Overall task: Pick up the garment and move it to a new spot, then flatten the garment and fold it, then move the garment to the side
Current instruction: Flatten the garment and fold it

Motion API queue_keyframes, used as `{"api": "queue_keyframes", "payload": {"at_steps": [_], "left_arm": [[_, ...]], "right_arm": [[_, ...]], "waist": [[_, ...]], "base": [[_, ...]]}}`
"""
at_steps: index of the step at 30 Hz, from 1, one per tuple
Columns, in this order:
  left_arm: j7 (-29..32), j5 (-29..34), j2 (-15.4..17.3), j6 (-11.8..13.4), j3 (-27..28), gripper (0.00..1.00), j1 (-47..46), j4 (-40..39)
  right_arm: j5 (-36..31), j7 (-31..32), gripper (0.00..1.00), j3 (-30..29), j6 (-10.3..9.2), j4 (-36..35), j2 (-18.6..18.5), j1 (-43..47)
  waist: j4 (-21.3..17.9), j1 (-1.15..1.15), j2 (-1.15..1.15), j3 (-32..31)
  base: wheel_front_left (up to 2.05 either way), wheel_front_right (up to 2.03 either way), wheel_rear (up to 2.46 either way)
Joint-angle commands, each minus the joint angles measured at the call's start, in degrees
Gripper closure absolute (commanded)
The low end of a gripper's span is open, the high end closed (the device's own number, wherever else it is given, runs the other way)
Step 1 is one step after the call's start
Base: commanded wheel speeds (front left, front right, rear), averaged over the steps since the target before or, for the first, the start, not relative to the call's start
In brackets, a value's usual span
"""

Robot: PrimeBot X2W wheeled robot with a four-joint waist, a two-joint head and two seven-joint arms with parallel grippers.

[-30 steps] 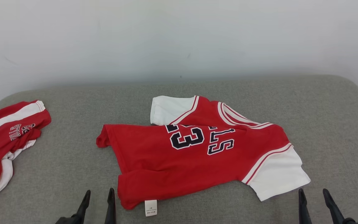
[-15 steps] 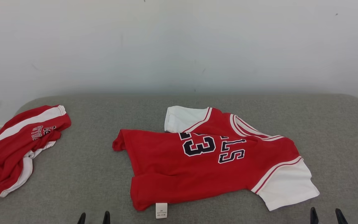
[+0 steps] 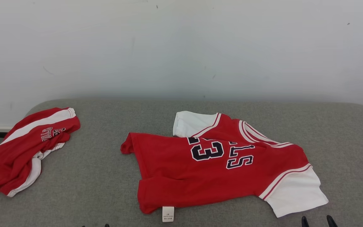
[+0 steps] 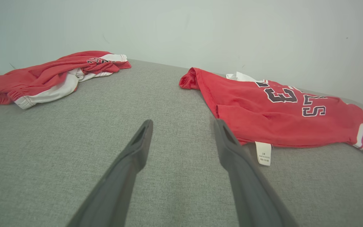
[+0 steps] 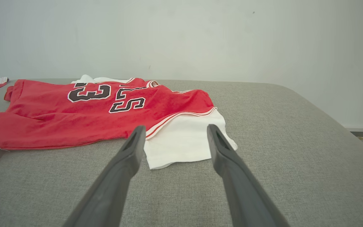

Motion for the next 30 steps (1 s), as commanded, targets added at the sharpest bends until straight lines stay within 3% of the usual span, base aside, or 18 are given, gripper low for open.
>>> {"api": "queue_keyframes", "payload": {"at_steps": [1, 22, 30], "left_arm": [[-0.18, 0.46, -0.14, -0.34, -0.07, 0.0, -0.32, 0.26], [-0.18, -1.51, 0.96, -0.3, -4.44, 0.0, -3.3, 4.59], [0.6, -5.54, 3.41, -0.25, -11.81, 0.0, -15.09, 16.01]], "right_arm": [[-0.33, -0.24, 0.0, 0.09, 0.05, -0.11, -0.06, 0.69], [0.5, 0.45, 0.0, -0.95, 0.05, 0.59, -0.05, -1.94], [-3.07, 10.76, 0.0, -5.17, 0.05, 3.74, -0.47, -10.83]], "waist": [[-0.13, 0.0, 0.0, 0.24], [-0.33, 0.0, 0.0, 1.96], [-1.03, 0.0, 0.0, 4.55]], "base": [[0.0, 0.0, 0.0], [0.0, 0.0, 0.0], [0.0, 0.0, 0.0]]}}
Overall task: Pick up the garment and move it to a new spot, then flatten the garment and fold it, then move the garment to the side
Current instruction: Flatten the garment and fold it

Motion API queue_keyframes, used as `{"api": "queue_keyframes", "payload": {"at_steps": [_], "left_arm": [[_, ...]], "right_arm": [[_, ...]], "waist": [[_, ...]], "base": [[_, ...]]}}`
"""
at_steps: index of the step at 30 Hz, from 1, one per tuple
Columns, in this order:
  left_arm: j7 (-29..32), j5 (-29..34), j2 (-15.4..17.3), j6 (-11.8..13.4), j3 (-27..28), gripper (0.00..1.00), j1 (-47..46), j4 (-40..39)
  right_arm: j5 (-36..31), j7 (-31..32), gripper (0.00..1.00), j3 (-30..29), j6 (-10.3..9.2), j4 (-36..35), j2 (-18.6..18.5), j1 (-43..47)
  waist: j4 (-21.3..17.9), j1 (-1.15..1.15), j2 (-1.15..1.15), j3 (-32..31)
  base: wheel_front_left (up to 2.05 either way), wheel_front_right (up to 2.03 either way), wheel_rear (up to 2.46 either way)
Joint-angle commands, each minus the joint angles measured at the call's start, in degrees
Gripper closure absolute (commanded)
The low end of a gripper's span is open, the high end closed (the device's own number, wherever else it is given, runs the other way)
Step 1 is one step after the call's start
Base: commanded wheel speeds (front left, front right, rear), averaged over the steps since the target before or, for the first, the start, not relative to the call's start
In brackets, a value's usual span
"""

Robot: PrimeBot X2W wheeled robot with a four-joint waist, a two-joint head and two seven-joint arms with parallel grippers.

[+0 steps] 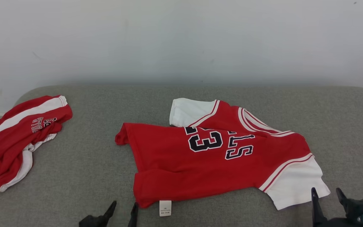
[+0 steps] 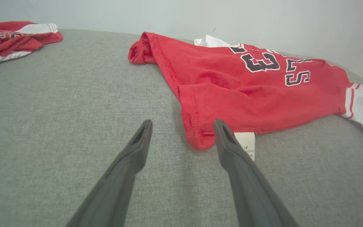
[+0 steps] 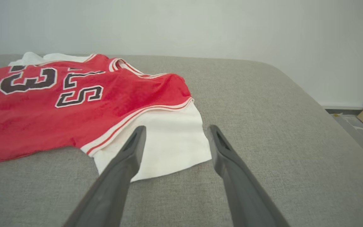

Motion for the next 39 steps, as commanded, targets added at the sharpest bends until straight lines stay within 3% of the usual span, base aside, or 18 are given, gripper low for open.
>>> {"api": "queue_keyframes", "payload": {"at_steps": [1, 6, 22, 25, 26, 27, 29, 30, 31, 34, 37, 39], "left_arm": [[0.68, -0.91, 0.35, 0.09, -0.99, 0.0, -1.91, 1.29], [3.44, -3.17, 1.82, 0.1, -7.52, 0.0, -9.75, 8.56], [5.18, -6.06, 0.44, 0.09, -10.43, 0.0, -18.98, 20.96], [5.04, -6.79, -0.02, 0.06, -11.8, 0.08, -19.05, 21.64], [5.18, -7.15, -0.21, 0.05, -12.4, 0.2, -18.92, 21.81], [5.24, -7.47, -0.27, 0.0, -12.91, 0.4, -18.89, 21.89], [5.19, -8.25, -0.11, 0.0, -13.68, 0.47, -19.02, 22.2], [5.08, -8.41, 0.07, 0.0, -14.06, 0.42, -19.16, 22.3], [4.98, -8.58, 0.21, 0.0, -14.34, 0.29, -19.31, 22.37], [4.69, -8.88, 0.4, 0.03, -15.11, 0.24, -20.14, 22.82], [4.56, -9.46, 0.28, 0.03, -15.86, 0.28, -20.83, 23.41], [4.73, -9.9, 0.18, 0.02, -16.49, 0.46, -21.05, 23.78]], "right_arm": [[-0.59, 2.06, 0.0, -0.68, 0.05, 0.99, -0.45, -1.62], [-3.42, 10.47, 0.0, -3.27, 0.05, 4.83, -0.84, -8.59], [-9.43, 19.08, 0.0, -7.54, 0.05, 16.0, -3.38, -18.44], [-10.22, 19.39, 0.0, -8.13, 0.05, 17.23, -2.99, -18.88], [-9.84, 19.51, 0.0, -8.14, 0.05, 17.73, -2.77, -18.96], [-9.78, 19.58, 0.0, -7.98, 0.05, 18.31, -2.81, -19.08], [-9.16, 19.3, 0.0, -7.84, 0.05, 19.34, -3.08, -19.67], [-8.97, 19.0, 0.0, -7.78, 0.05, 19.78, -3.26, -20.1], [-8.73, 18.65, 0.0, -7.74, 0.05, 20.35, -3.42, -20.53], [-8.04, 18.37, 0.0, -7.7, 0.05, 22.58, -3.72, -21.94], [-7.15, 18.99, 0.0, -7.11, 0.06, 25.44, -3.65, -23.24], [-6.5, 19.51, 0.0, -6.3, 0.08, 27.26, -3.55, -23.84]], "waist": [[-0.44, 0.0, 0.0, 0.83], [-1.2, 0.0, 0.0, 2.93], [-1.45, 0.0, 0.0, 7.89], [-1.34, 0.0, 0.0, 8.21], [-1.29, 0.0, 0.0, 8.29], [-1.24, 0.0, 0.0, 8.37], [-1.18, 0.0, 0.0, 8.61], [-1.17, 0.0, 0.0, 8.75], [-1.15, 0.0, 0.0, 8.93], [-1.07, 0.0, 0.0, 9.42], [-0.99, 0.0, 0.0, 9.86], [-0.98, 0.0, 0.0, 10.04]], "base": [[0.0, 0.0, 0.0], [0.0, 0.0, 0.0], [0.0, 0.0, 0.0], [0.0, 0.0, 0.0], [0.0, 0.0, 0.0], [0.0, 0.0, 0.0], [0.0, 0.0, 0.0], [0.0, 0.0, 0.0], [0.0, 0.0, 0.0], [0.0, 0.0, 0.0], [0.0, 0.0, 0.0], [0.0, 0.0, 0.0]]}}
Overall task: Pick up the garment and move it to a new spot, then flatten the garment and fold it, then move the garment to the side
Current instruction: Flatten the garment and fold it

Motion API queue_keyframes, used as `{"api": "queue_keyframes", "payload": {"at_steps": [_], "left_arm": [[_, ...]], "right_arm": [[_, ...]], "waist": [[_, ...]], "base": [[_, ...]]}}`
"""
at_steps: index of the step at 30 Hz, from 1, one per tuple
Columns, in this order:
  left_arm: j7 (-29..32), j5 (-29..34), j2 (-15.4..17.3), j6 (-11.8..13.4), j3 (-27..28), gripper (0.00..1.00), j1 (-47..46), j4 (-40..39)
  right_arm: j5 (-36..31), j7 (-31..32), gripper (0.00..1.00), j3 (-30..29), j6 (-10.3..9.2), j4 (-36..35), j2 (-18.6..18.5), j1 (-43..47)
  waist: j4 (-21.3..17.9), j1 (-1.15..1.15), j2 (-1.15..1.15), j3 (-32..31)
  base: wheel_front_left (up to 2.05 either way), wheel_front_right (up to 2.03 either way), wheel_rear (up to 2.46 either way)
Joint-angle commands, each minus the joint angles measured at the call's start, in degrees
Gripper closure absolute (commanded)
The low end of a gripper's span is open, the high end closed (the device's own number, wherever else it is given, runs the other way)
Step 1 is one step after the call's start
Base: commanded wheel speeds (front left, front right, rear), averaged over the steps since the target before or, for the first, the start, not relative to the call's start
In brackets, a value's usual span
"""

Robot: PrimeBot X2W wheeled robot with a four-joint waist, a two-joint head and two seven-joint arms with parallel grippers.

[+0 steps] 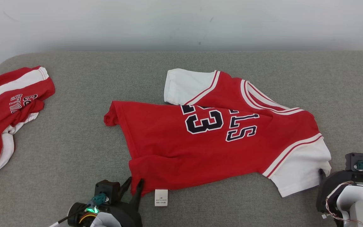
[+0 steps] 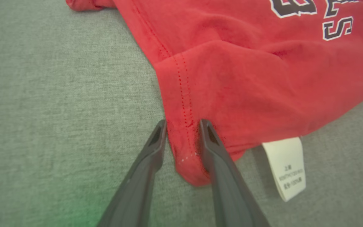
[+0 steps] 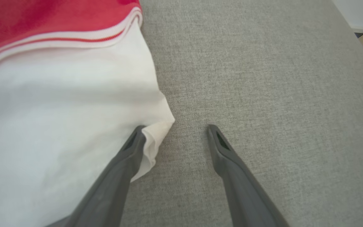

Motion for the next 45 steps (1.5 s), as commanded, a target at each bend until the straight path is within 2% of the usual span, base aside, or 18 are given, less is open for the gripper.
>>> {"api": "queue_keyframes", "payload": {"at_steps": [1, 2, 3, 4, 10, 14, 19, 24, 30, 31, 35, 39, 42, 44, 45], "left_arm": [[0.95, -0.54, -0.42, -0.09, -1.12, 0.54, 0.31, 1.11], [1.03, -0.76, -0.47, -0.1, -1.5, 0.61, 0.33, 1.24], [1.2, -1.06, -0.44, -0.1, -1.83, 0.69, 0.37, 1.4], [1.4, -1.48, -0.44, -0.1, -2.24, 1.0, 0.5, 1.56], [1.95, -4.1, 0.08, -0.08, -3.63, 1.0, 2.38, 1.83], [1.59, -5.77, 0.48, -0.06, -3.87, 1.0, 3.27, 1.55], [0.09, -7.67, 1.3, 0.04, -2.73, 1.0, 3.35, -0.39], [-1.19, -11.03, 2.39, 0.03, -0.81, 1.0, 2.37, -5.96], [0.89, -16.01, 5.1, 0.02, 1.38, 1.0, 0.09, -15.47], [0.89, -16.01, 5.1, 0.02, 1.38, 1.0, 0.09, -15.47], [4.27, -18.8, 7.43, 0.02, 3.06, 1.0, -4.0, -21.49], [8.07, -21.62, 8.82, 0.07, 5.48, 1.0, -10.24, -25.97], [10.55, -21.82, 10.51, 0.74, 6.89, 1.0, -15.97, -27.04], [11.47, -19.51, 12.05, 1.44, 6.67, 1.0, -20.68, -26.92], [11.55, -19.69, 11.81, 1.72, 7.1, 1.0, -22.95, -26.51]], "right_arm": [[0.79, 1.15, 0.0, 1.05, 0.15, 2.3, 0.63, 0.24], [1.4, 1.61, 0.17, 1.49, 0.17, 3.23, 0.8, 0.1], [2.03, 2.15, 0.56, 1.76, 0.21, 4.08, 0.9, 0.0], [2.4, 2.38, 0.99, 2.29, 0.21, 4.63, 0.8, -0.06], [5.63, 0.47, 1.0, 4.76, 0.14, 5.89, -0.26, -0.32], [8.02, -2.23, 1.0, 5.88, 0.14, 5.08, -1.53, -0.77], [13.01, -5.2, 1.0, 6.42, 0.14, 2.72, -1.29, -0.78], [20.1, -7.19, 1.0, 7.77, 0.14, -2.96, -1.51, -1.26], [28.37, -6.19, 1.0, 10.26, 0.14, -14.52, -1.95, -2.42], [28.37, -6.19, 1.0, 10.26, 0.14, -14.52, -1.95, -2.42], [31.91, -3.15, 1.0, 11.77, 0.14, -22.47, -2.2, -5.0], [35.33, 0.63, 1.0, 13.31, 0.14, -27.31, -1.43, -10.14], [37.69, 2.38, 1.0, 15.28, 0.14, -28.58, -1.25, -15.93], [37.01, 2.75, 1.0, 17.44, 0.14, -27.97, -2.07, -20.1], [36.74, 2.38, 1.0, 18.29, 0.14, -27.06, -2.28, -22.51]], "waist": [[0.04, 0.01, 0.0, 0.13], [0.05, 0.01, 0.0, 0.17], [0.05, 0.01, 0.0, 0.16], [0.08, 0.01, 0.0, 0.1], [-0.04, 0.01, 0.0, -0.96], [0.02, 0.01, 0.0, -1.99], [0.24, 0.01, 0.0, -3.8], [0.24, 0.01, 0.0, -5.55], [-0.52, 0.01, 0.0, -6.38], [-0.52, 0.01, 0.0, -6.38], [-1.73, 0.01, 0.0, -4.85], [-3.53, 0.01, 0.0, -2.0], [-5.33, 0.01, 0.0, 1.06], [-6.62, 0.01, 0.0, 3.69], [-7.16, 0.01, 0.0, 5.06]], "base": [[0.0, 0.0, 0.0], [0.0, 0.0, 0.0], [0.0, 0.0, 0.0], [0.0, 0.0, 0.0], [0.0, 0.0, 0.0], [0.0, 0.0, 0.0], [0.0, 0.0, 0.0], [0.0, 0.0, 0.0], [0.0, 0.0, 0.0], [0.0, 0.0, 0.0], [0.0, 0.0, 0.0], [0.0, 0.0, 0.0], [0.0, 0.0, 0.0], [0.0, 0.0, 0.0], [0.0, 0.0, 0.0]]}}
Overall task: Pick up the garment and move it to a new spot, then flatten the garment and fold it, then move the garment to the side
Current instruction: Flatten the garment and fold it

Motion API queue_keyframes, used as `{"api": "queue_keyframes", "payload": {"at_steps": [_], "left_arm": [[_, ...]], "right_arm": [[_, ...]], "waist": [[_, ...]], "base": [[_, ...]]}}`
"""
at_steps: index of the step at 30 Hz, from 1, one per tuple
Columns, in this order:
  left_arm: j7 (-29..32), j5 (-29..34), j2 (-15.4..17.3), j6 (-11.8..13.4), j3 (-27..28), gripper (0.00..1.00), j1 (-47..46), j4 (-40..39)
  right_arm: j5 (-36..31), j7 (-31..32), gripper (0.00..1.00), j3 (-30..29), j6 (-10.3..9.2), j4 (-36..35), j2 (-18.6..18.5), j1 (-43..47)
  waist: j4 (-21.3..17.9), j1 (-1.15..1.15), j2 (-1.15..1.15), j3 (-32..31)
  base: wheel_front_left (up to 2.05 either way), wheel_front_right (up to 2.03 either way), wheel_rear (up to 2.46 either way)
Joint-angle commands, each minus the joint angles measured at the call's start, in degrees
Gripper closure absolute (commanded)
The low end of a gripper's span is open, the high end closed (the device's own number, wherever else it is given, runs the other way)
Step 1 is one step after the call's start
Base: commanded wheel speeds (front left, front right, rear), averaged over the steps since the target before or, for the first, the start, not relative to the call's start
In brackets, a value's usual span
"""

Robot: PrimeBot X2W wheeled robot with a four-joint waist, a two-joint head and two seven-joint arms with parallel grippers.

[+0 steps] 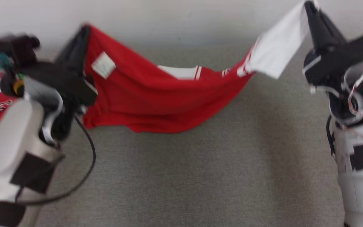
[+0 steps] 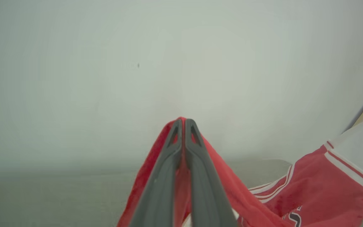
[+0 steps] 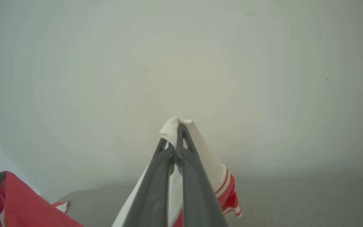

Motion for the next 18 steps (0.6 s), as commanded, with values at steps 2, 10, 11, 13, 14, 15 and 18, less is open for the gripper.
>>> {"api": "queue_keyframes", "payload": {"at_steps": [2, 10, 11, 13, 14, 15, 18], "left_arm": [[0.1, -0.34, -0.41, 0.87, 1.23, 1.0, -5.11, 0.91], [-6.19, 0.18, -2.22, 4.88, 7.32, 1.0, -25.03, 5.68], [-7.77, 0.31, -2.51, 5.41, 8.2, 1.0, -27.28, 6.31], [-12.28, -0.65, -3.79, 5.57, 10.98, 1.0, -33.42, 8.8], [-13.48, -0.95, -4.3, 5.34, 11.74, 1.0, -34.95, 9.41], [-14.43, -0.95, -4.58, 5.07, 12.57, 1.0, -36.67, 9.84], [-15.95, -0.51, -5.55, 3.43, 14.64, 1.0, -40.62, 10.77]], "right_arm": [[1.25, -0.88, 1.0, 0.3, 0.19, 2.65, 1.17, -5.67], [-0.18, -14.54, 1.0, -7.42, 0.19, 18.0, 5.06, -31.02], [-0.34, -17.14, 1.0, -9.14, 0.19, 19.98, 5.48, -33.95], [-2.29, -25.49, 1.0, -14.55, 0.19, 26.01, 6.18, -41.49], [-3.47, -27.95, 1.0, -15.76, 0.19, 27.71, 6.26, -43.7], [-4.18, -29.67, 1.0, -17.07, 0.19, 29.15, 6.22, -46.01], [-5.0, -32.1, 1.0, -19.66, 0.19, 31.16, 6.23, -51.52]], "waist": [[-4.42, -0.01, -0.01, 7.8], [-7.13, -0.01, -0.01, 19.28], [-7.25, -0.01, -0.01, 20.31], [-7.28, -0.01, -0.01, 22.58], [-7.22, -0.01, -0.01, 23.01], [-7.16, -0.01, -0.01, 23.36], [-6.63, -0.01, -0.01, 24.08]], "base": [[0.0, 0.0, 0.0], [0.0, 0.0, 0.0], [0.0, 0.0, 0.0], [0.0, 0.0, 0.0], [0.0, 0.0, 0.0], [0.0, 0.0, 0.0], [0.0, 0.0, 0.0]]}}
